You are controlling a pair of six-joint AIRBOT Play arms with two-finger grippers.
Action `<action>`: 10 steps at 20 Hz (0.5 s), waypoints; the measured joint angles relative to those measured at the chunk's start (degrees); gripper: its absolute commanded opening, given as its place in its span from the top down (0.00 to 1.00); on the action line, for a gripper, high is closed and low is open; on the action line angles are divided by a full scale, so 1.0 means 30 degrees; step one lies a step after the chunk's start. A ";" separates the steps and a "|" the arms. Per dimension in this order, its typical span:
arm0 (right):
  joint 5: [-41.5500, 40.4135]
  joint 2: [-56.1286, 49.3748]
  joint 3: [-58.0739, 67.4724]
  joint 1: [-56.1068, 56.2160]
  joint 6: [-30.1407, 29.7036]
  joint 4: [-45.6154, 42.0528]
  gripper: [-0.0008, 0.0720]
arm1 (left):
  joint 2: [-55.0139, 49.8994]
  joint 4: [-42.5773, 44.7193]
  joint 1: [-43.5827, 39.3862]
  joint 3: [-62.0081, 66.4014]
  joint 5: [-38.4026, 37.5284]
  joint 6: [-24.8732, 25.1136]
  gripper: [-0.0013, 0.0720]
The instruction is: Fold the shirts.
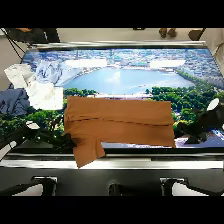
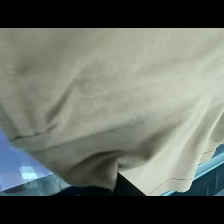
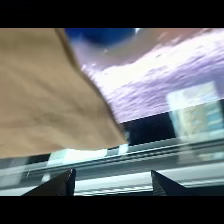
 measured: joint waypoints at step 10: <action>-0.3024 -0.0627 -0.2331 0.0022 -0.0357 0.1974 0.30 | 0.0058 -0.0102 -0.0131 -0.0058 0.0248 0.0189 0.92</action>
